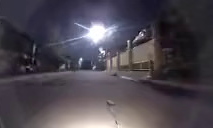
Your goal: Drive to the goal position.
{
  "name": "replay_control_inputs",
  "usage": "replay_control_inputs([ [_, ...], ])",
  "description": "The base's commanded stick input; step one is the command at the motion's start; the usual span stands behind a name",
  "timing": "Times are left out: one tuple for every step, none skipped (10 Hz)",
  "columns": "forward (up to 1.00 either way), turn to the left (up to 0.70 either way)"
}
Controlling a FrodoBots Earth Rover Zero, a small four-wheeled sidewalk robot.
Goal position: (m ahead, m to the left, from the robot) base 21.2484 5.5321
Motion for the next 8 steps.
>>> replay_control_inputs([
  [1.0, 0.0],
  [1.0, 0.0],
  [1.0, 0.0],
  [1.0, 0.0],
  [1.0, 0.0],
  [1.0, 0.0],
  [1.0, 0.0],
  [1.0, 0.0],
])
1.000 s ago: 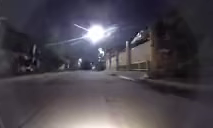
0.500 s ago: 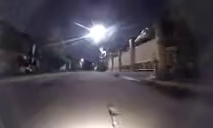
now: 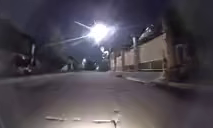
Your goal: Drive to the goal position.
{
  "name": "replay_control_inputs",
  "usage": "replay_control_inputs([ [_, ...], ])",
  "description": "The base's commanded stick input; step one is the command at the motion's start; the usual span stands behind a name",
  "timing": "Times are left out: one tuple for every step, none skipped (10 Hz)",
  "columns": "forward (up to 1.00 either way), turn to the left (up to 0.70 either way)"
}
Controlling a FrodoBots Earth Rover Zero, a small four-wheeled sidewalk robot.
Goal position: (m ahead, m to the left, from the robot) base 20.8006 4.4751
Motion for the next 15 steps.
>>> replay_control_inputs([
  [1.0, 0.0],
  [1.0, 0.0],
  [1.0, 0.0],
  [1.0, 0.0],
  [1.0, 0.0],
  [1.0, 0.0],
  [1.0, 0.0],
  [1.0, 0.0],
  [1.0, 0.0],
  [1.0, 0.0],
  [1.0, 0.0],
  [1.0, 0.0],
  [1.0, 0.0],
  [1.0, 0.0],
  [1.0, 0.0],
])
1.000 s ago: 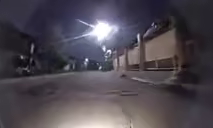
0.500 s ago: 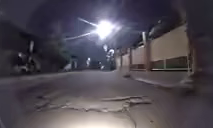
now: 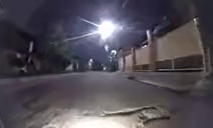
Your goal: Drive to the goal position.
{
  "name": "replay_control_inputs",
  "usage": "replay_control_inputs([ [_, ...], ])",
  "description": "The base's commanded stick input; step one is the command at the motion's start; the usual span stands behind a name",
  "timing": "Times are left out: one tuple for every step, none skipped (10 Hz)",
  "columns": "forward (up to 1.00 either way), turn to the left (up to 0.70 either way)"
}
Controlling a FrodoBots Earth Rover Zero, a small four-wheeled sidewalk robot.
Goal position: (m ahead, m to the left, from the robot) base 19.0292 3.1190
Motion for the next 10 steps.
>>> replay_control_inputs([
  [1.0, 0.0],
  [1.0, 0.0],
  [1.0, 0.0],
  [1.0, 0.0],
  [1.0, 0.0],
  [1.0, 0.0],
  [1.0, 0.0],
  [0.84, 0.0],
  [0.27, 0.0],
  [0.0, 0.0],
])
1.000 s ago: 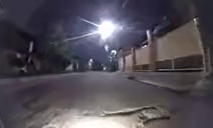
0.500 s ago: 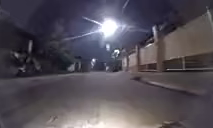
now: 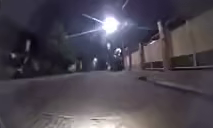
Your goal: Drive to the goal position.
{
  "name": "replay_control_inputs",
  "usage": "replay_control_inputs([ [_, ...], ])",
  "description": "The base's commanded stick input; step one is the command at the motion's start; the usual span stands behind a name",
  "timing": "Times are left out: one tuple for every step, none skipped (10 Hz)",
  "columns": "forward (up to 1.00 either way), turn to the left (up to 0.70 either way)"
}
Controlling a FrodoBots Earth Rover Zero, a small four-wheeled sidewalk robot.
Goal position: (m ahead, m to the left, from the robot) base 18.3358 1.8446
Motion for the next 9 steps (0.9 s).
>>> replay_control_inputs([
  [0.0, 0.0],
  [0.0, 0.0],
  [0.0, 0.0],
  [0.0, 0.0],
  [0.0, 0.0],
  [0.0, 0.0],
  [0.0, 0.0],
  [0.0, 0.0],
  [0.17, 0.0],
])
